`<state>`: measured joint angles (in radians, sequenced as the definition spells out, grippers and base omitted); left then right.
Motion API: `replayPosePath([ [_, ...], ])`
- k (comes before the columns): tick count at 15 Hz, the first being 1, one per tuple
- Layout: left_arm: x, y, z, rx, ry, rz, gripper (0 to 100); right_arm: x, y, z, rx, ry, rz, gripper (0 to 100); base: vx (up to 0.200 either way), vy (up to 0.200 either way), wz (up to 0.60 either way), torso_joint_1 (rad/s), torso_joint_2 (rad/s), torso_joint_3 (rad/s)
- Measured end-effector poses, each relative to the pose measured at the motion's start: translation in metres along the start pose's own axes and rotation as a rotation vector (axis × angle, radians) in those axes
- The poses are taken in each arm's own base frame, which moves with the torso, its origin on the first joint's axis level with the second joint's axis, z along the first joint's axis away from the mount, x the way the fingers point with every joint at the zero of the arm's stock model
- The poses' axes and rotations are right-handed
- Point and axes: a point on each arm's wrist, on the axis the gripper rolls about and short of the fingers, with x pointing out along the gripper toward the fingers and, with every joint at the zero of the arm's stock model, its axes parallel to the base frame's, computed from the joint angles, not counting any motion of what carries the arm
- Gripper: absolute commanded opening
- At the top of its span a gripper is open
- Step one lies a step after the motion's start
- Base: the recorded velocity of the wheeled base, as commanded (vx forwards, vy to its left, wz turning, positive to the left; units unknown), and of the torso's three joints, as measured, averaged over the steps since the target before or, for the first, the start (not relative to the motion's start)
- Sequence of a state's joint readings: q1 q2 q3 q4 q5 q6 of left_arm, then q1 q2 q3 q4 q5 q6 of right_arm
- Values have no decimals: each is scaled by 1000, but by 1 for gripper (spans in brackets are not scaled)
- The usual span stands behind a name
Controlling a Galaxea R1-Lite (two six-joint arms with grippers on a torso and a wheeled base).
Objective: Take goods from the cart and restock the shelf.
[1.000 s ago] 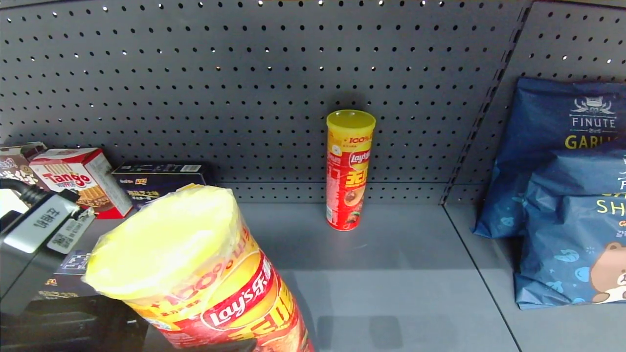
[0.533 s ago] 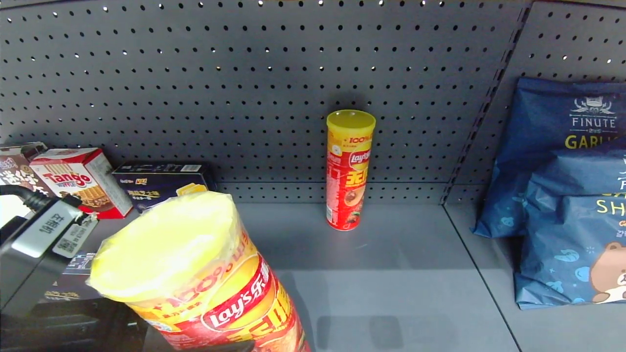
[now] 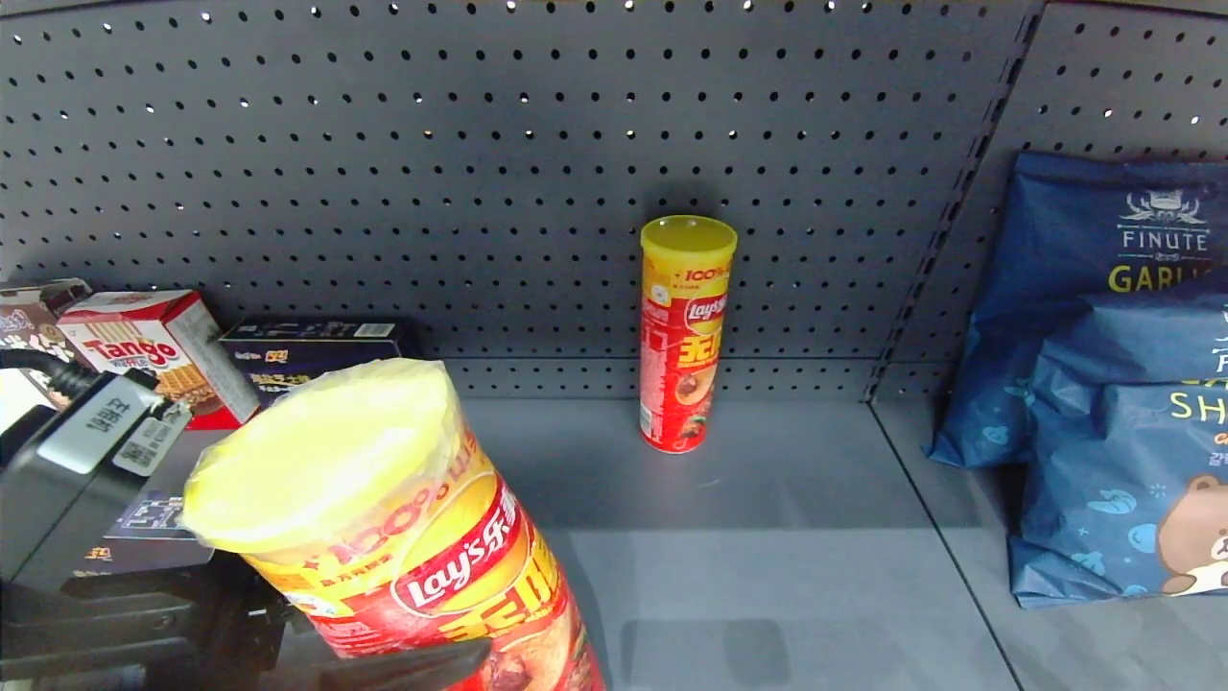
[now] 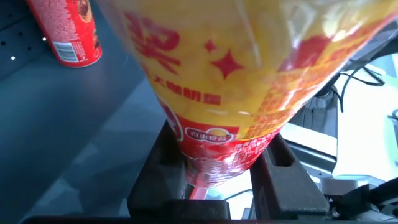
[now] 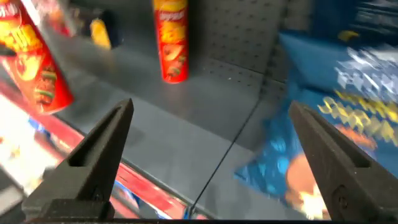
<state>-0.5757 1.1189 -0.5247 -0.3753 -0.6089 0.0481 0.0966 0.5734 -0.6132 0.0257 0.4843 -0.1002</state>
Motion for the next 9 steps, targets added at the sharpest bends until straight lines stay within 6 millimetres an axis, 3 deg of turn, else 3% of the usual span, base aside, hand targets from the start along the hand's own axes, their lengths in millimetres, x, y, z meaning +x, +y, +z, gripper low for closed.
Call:
replayPosePath([
  [9,-3,6,4,-3,-11,40,0,117,-16,7,-15,115,214,100,0,0,0,0,0,0],
])
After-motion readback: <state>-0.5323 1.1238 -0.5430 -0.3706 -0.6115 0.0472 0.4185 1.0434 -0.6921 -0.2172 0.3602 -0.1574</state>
